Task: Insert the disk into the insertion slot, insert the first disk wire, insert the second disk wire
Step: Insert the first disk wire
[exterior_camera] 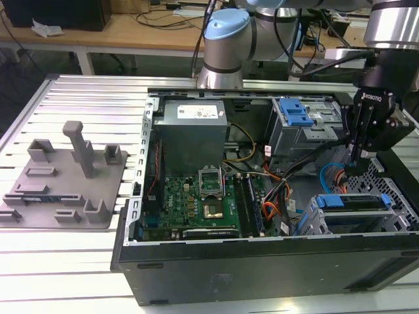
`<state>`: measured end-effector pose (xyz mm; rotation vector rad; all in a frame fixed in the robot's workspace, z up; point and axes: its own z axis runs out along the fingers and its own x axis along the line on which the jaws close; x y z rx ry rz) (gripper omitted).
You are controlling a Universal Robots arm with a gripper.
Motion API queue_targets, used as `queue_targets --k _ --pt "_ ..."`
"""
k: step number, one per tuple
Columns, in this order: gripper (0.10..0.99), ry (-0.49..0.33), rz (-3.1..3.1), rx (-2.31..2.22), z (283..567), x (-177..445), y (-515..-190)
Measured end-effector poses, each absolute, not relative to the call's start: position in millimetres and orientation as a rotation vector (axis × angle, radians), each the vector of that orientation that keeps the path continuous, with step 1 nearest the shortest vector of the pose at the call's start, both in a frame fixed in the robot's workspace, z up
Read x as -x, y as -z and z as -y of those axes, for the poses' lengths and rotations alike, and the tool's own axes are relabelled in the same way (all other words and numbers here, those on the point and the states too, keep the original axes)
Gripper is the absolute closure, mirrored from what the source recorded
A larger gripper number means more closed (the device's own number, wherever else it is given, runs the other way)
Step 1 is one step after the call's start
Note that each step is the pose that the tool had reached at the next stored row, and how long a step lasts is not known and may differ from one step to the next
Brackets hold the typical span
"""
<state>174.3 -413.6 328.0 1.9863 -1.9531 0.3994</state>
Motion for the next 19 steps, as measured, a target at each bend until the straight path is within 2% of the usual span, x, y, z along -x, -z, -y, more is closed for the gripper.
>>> queue_targets --k 11,16,19 --pt "0.922 -0.319 2.012 -2.045 440 -175 -335" --pt "0.922 -0.228 2.067 -2.102 457 -175 -345" --pt "0.922 -0.213 2.075 -2.110 463 -174 -351"
